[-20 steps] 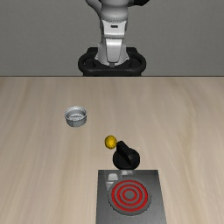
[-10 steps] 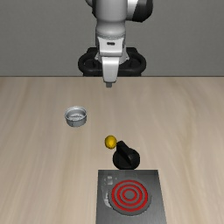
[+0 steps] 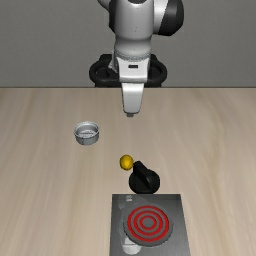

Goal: Pick up the lemon and place it on the ramekin with the stove turned on

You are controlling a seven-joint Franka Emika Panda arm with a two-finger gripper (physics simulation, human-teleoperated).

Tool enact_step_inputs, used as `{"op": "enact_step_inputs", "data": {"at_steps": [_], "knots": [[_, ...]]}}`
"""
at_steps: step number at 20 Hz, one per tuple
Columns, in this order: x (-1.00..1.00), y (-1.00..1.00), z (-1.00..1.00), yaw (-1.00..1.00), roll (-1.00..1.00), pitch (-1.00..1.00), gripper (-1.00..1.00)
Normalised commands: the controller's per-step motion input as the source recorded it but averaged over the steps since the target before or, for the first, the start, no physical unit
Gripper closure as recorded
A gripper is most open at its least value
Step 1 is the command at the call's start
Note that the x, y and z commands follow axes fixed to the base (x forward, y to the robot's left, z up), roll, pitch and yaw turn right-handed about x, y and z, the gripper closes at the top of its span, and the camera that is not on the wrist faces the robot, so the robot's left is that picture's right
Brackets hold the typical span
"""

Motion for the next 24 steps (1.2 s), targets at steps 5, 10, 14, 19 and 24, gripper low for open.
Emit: {"op": "enact_step_inputs", "data": {"at_steps": [5,10,14,19,24], "knots": [[0.0,0.0,-1.0,0.0,0.0,0.0,-1.0],[0.0,0.0,-1.0,0.0,0.0,0.0,-1.0],[0.0,-0.25,-0.75,0.0,0.0,0.0,-1.0],[0.0,0.0,-1.0,0.0,0.0,0.0,-1.0],[-0.2,0.0,-0.8,0.0,0.0,0.0,-1.0]]}}
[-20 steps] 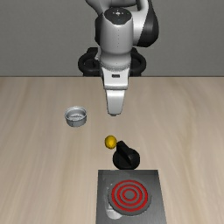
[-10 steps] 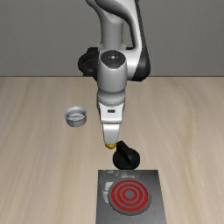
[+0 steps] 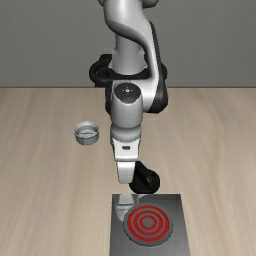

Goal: Pick up the lemon and place it on the ramekin with the stove turned on

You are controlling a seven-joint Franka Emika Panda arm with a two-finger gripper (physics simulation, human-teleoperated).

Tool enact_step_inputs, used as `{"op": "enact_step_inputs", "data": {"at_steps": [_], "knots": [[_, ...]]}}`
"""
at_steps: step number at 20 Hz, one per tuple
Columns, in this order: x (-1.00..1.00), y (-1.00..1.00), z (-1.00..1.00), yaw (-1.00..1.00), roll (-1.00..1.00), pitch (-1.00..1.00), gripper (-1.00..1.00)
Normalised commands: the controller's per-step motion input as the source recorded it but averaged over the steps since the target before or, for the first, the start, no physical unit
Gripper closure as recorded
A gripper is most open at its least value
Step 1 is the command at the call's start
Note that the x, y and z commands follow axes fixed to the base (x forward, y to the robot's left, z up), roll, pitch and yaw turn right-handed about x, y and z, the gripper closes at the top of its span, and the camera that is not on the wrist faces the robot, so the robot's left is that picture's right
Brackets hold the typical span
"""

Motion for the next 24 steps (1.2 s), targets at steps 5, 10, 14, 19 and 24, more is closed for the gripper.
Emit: {"op": "enact_step_inputs", "data": {"at_steps": [5,10,14,19,24], "knots": [[0.0,0.0,0.0,0.0,0.0,0.0,1.0],[0.0,0.0,0.0,0.0,0.0,0.0,1.0],[0.0,0.0,0.25,0.0,0.0,0.0,1.0],[0.0,0.0,1.0,0.0,0.0,0.0,1.0],[0.0,-0.2,0.8,0.0,0.0,0.0,1.0]]}}
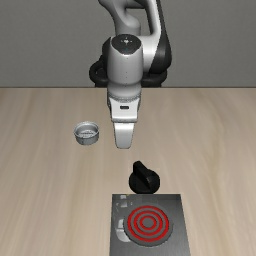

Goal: Pick up the lemon and place it on the ramekin with the stove turned on

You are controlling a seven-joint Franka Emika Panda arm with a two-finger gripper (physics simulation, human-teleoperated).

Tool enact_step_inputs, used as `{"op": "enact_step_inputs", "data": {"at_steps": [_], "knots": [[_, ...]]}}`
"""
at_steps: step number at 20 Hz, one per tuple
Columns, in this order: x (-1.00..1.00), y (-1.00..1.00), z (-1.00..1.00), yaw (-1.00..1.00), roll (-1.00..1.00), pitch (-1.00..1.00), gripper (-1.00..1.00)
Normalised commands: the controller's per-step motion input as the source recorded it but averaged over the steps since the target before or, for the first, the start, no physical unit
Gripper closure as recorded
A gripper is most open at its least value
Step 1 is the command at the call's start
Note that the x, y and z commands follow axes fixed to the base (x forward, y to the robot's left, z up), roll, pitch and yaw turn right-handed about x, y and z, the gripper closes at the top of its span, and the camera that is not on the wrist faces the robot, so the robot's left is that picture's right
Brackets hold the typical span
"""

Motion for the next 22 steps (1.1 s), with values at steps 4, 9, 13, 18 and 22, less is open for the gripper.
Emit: {"op": "enact_step_inputs", "data": {"at_steps": [4,9,13,18,22], "knots": [[0.0,-1.0,0.0,0.0,0.0,0.0,1.0],[0.0,-1.0,0.0,0.0,0.0,0.0,1.0],[-0.75,-0.25,0.0,0.0,0.0,0.0,1.0],[-1.0,0.0,0.0,0.0,0.0,0.0,1.0],[-1.0,0.0,0.0,0.0,0.0,0.0,1.0]]}}
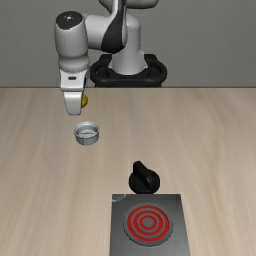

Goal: Pick up the lemon and place it on the ramekin with the stove turned on

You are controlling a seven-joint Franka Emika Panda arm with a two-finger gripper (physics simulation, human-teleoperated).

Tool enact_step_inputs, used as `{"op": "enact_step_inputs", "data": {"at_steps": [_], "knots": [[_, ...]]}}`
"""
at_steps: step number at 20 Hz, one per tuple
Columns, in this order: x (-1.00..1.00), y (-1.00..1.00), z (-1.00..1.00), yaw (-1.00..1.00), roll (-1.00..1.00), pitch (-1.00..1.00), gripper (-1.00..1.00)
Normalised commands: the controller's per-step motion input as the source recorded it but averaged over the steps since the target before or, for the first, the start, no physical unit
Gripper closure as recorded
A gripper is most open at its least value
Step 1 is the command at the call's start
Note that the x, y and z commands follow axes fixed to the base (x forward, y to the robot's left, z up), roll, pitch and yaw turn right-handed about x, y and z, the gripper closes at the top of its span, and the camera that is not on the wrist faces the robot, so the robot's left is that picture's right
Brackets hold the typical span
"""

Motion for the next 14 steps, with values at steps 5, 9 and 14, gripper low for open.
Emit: {"op": "enact_step_inputs", "data": {"at_steps": [5,9,14], "knots": [[0.0,0.2,0.0,0.0,0.0,0.0,-1.0],[0.0,0.0,0.0,0.0,0.0,0.0,-1.0],[0.0,0.0,0.0,0.0,0.0,0.0,-1.0]]}}
